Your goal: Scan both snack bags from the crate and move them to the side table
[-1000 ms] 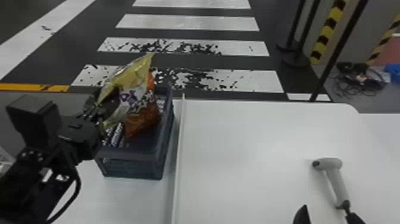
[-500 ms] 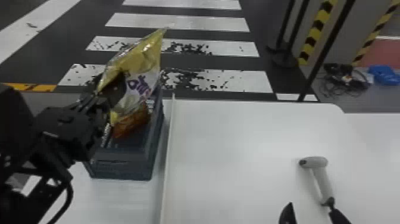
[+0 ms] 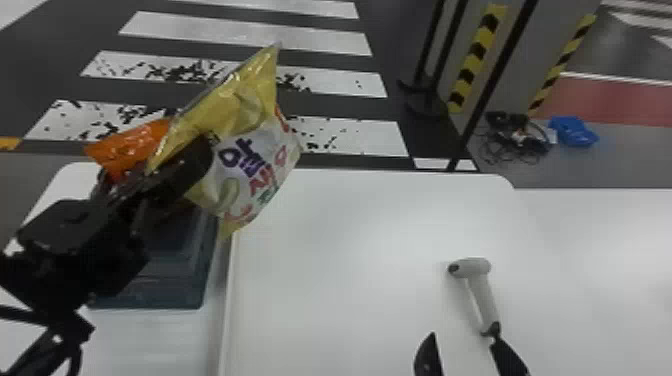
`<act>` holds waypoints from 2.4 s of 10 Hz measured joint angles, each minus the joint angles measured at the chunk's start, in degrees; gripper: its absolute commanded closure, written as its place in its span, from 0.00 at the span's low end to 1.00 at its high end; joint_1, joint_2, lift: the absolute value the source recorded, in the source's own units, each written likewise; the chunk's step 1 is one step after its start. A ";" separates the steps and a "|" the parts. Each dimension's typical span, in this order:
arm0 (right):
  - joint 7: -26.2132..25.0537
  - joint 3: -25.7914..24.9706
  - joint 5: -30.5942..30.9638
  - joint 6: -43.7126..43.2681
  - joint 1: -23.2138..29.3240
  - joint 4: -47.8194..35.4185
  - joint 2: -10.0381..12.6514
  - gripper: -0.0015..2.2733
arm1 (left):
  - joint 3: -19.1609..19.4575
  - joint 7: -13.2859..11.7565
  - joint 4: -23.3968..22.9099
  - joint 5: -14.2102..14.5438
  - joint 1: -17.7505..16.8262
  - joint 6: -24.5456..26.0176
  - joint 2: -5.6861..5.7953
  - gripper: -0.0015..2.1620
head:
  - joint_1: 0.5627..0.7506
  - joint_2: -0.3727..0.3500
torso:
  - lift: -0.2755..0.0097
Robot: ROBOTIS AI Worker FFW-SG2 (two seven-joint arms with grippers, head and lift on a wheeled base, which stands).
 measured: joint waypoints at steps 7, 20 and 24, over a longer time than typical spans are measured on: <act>0.01 0.41 0.34 0.00 -0.59 0.66 0.40 0.05 | -3.62 -14.38 27.36 13.60 -4.39 -6.62 -4.36 0.99 | 0.70 0.24 | 0.62; 0.00 1.49 1.35 0.18 -0.76 0.82 0.93 0.05 | -22.66 -9.36 52.46 2.55 -17.81 -9.73 -10.21 0.00 | 0.70 0.03 | 0.62; 0.00 1.49 1.35 0.18 -0.76 0.92 0.93 0.05 | -23.45 -2.12 46.18 -10.44 -16.57 -10.33 -9.57 0.01 | 0.70 0.03 | 0.62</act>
